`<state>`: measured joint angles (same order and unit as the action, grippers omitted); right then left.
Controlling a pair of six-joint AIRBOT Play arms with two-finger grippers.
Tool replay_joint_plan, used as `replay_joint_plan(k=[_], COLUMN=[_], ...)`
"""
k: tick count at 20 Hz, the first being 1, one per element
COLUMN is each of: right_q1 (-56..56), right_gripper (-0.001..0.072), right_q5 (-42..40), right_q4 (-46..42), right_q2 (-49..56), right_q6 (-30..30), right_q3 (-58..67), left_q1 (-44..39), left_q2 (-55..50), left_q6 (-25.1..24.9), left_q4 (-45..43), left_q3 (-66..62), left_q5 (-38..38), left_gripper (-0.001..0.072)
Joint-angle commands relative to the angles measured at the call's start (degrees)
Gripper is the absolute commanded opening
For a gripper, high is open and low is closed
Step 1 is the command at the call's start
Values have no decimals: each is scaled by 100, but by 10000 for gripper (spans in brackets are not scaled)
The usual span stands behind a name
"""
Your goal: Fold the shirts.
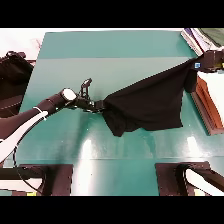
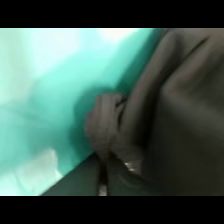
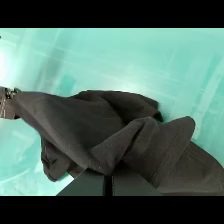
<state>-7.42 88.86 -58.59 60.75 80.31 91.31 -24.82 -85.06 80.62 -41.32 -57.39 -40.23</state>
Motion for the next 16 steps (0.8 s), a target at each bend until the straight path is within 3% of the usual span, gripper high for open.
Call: replay_joint_plan(k=[1, 7, 10, 12, 16], right_q1=[-4, -11, -11, -76, -782], right_gripper=[17, 17, 17, 17, 17], right_q5=[-66, -184, -190, -448, -761], right_q4=[4, 2, -11, -160, -299], right_q2=[-4, -4, -46, -372, -1300], right_q6=[-2, -70, -68, -66, 48], right_q3=[26, 1749, 2973, 3097, 2269], left_q1=[96, 1451, 1711, 1711, 1711], left_q2=[72, 2173, 3263, 3823, 4325], left_q6=[-15, -17, -13, -11, -13], left_q4=[72, -811, -2044, -2577, -2804], left_q3=[-435, -2691, -4159, -4951, -5834], left_q5=[48, -391, -761, -999, -1121], left_gripper=[25, 25, 25, 25, 24])
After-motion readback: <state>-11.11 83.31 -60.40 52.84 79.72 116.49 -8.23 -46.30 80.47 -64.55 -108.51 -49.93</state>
